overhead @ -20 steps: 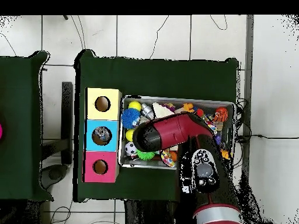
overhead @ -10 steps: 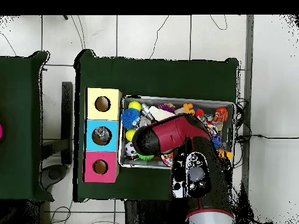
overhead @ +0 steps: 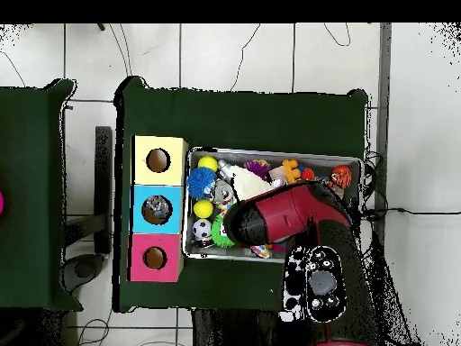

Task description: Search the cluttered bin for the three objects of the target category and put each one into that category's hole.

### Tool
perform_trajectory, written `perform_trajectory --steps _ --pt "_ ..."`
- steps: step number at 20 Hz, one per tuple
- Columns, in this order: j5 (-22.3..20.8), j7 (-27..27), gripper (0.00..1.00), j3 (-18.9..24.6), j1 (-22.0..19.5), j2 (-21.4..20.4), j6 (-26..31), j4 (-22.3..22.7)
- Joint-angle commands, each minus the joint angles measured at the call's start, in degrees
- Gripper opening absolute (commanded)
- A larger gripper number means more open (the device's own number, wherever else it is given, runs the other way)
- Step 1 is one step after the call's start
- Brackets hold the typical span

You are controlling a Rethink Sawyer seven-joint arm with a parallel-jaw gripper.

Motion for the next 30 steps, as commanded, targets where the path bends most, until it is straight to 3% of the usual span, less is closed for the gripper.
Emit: perform_trajectory --steps 1,7,11,18,25,30 --pt "-3.8 -13.0 1.00 0.9 -2.9 -2.7 4.4 -0.3" --pt "-3.0 -15.4 1.00 2.5 -4.8 -5.4 5.5 0.0" --pt "4.6 -9.3 1.00 8.8 -8.1 -3.7 1.4 2.4" --pt "7.8 -7.1 1.00 14.4 -11.0 -2.7 -4.8 5.2" --pt "8.2 -4.8 1.00 16.6 -11.9 -0.5 -6.3 5.6" --pt "5.0 -2.9 1.00 14.5 -9.9 -0.7 -7.2 3.8"
